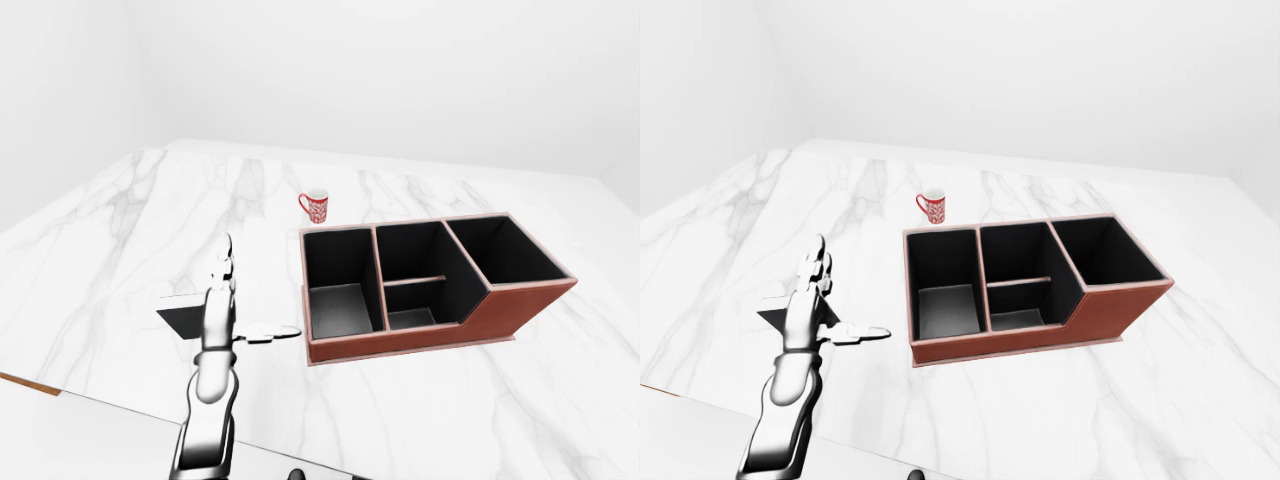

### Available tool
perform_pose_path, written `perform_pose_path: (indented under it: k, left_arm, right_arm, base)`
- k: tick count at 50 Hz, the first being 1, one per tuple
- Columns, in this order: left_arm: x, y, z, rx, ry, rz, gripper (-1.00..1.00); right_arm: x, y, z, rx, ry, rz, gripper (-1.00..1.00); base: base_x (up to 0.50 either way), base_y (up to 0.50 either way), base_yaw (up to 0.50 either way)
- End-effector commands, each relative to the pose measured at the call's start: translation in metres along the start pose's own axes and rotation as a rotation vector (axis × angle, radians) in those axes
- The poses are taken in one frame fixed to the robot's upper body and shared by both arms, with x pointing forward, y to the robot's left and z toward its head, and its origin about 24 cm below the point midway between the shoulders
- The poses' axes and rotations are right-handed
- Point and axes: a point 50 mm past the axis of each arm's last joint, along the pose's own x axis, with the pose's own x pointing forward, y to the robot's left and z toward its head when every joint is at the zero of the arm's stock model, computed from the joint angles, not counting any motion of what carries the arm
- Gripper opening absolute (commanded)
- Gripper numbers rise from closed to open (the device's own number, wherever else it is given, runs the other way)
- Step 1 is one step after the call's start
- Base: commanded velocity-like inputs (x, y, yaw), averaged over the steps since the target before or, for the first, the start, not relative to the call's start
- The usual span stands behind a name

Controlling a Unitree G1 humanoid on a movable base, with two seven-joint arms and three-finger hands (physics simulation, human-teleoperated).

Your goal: Pick up the book and place it in the left compartment of the caddy.

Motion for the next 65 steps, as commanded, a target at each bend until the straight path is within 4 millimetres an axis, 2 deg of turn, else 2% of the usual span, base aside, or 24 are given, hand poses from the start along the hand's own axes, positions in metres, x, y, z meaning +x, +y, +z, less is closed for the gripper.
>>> perform_pose_path:
  k: [1,5,9,14,16,21,26,32,36,43,48,51,60,65]
  left_arm:
    - [0.001,0.008,0.025,0.289,-0.124,0.140,1.00]
    - [0.001,0.013,0.039,0.341,-0.190,0.186,1.00]
    - [0.002,0.013,0.052,0.492,-0.266,0.229,1.00]
    - [-0.001,0.013,0.066,0.566,-0.328,0.256,1.00]
    - [-0.004,0.011,0.073,0.654,-0.370,0.266,1.00]
    - [0.000,0.009,0.064,0.775,-0.378,0.299,1.00]
    - [-0.005,0.008,0.075,0.816,-0.414,0.305,1.00]
    - [0.004,0.009,0.067,0.898,-0.420,0.331,1.00]
    - [0.002,0.007,0.069,0.947,-0.440,0.326,1.00]
    - [-0.013,-0.006,0.096,1.114,-0.543,0.311,1.00]
    - [-0.011,-0.014,0.092,1.229,-0.557,0.286,1.00]
    - [-0.017,-0.017,0.100,1.335,-0.594,0.294,1.00]
    - [-0.023,-0.018,0.108,1.360,-0.573,0.270,1.00]
    - [-0.030,-0.017,0.120,1.337,-0.562,0.262,1.00]
  right_arm:
    - [0.000,0.000,0.000,-0.001,0.000,0.000,1.00]
    - [-0.001,0.000,0.000,-0.002,0.002,0.000,1.00]
    - [0.000,0.000,0.000,-0.002,-0.001,-0.001,1.00]
    - [0.000,0.000,0.000,-0.007,-0.002,-0.002,1.00]
    - [0.000,0.001,0.000,-0.007,-0.003,-0.001,1.00]
    - [0.001,0.001,0.000,-0.008,-0.004,0.000,1.00]
    - [0.001,0.001,0.000,-0.008,-0.003,0.000,1.00]
    - [-0.001,0.001,-0.001,-0.017,0.000,0.003,1.00]
    - [-0.002,0.001,-0.001,-0.015,0.001,0.002,1.00]
    - [0.000,0.000,0.000,-0.006,0.000,-0.002,1.00]
    - [0.001,0.000,0.000,-0.006,0.000,-0.001,1.00]
    - [-0.001,0.000,-0.001,-0.004,-0.003,-0.004,1.00]
    - [0.000,0.000,-0.001,-0.013,-0.002,0.006,1.00]
    - [-0.003,0.002,-0.001,-0.034,0.002,0.018,1.00]
  base:
    - [0.00,0.00,0.00]
    - [0.00,0.00,0.00]
    - [0.00,0.00,0.00]
    - [0.00,0.00,0.00]
    - [0.00,0.00,0.00]
    - [0.00,0.00,0.00]
    - [0.00,0.00,0.00]
    - [0.00,0.00,0.00]
    - [0.00,0.00,0.00]
    - [0.00,0.00,0.00]
    - [0.00,0.00,0.00]
    - [0.00,0.00,0.00]
    - [0.00,0.00,0.00]
    - [0.00,0.00,0.00]
